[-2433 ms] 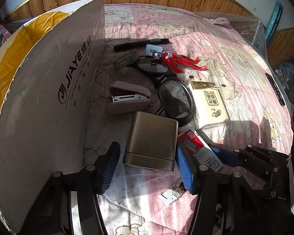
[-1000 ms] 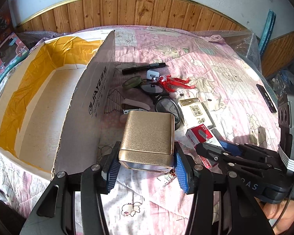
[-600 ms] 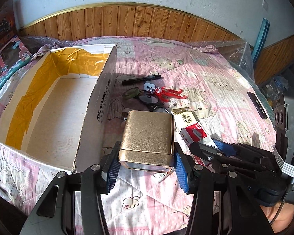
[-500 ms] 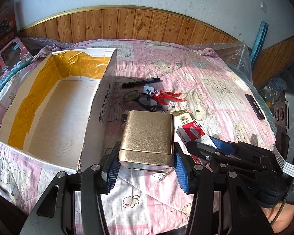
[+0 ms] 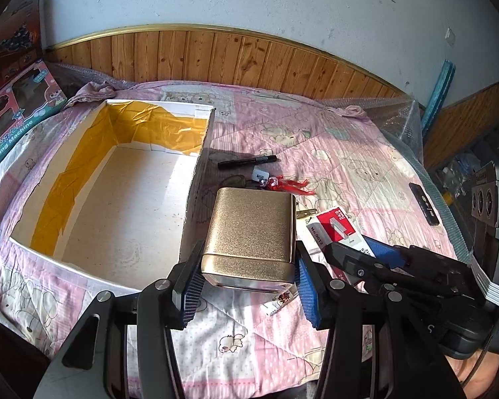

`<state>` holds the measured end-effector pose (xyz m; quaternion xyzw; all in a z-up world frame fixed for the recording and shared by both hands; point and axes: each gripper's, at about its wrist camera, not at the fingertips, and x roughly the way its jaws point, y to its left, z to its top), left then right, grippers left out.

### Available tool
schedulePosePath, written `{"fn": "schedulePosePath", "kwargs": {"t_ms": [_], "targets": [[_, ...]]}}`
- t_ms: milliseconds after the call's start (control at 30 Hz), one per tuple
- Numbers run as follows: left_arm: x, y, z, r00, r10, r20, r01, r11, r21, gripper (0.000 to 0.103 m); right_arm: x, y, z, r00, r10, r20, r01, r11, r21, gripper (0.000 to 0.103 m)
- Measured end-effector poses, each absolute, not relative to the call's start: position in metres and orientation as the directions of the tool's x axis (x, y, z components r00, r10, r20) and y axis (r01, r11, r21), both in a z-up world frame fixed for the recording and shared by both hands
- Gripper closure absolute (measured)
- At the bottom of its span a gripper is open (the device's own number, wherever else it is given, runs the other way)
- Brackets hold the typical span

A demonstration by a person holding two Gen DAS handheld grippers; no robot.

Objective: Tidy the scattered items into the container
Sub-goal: 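Lift and carry the gold tin and staples box over the yellow-lined box with both tools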

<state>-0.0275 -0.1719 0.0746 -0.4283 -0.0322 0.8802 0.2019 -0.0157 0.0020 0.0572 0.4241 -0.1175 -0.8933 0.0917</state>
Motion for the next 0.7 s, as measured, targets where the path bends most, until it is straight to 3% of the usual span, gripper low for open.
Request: {"fn": "schedulePosePath", "kwargs": {"t_ms": [700], "targets": [[-0.056,-0.208,0.097,-0.582,0.384,-0.717,-0.276,-0.922,-0.271,0.052,-0.048,-0.025,0.101,-0.644,-0.264,-0.718,0.116,-0.961,0.250,0.063]]}}
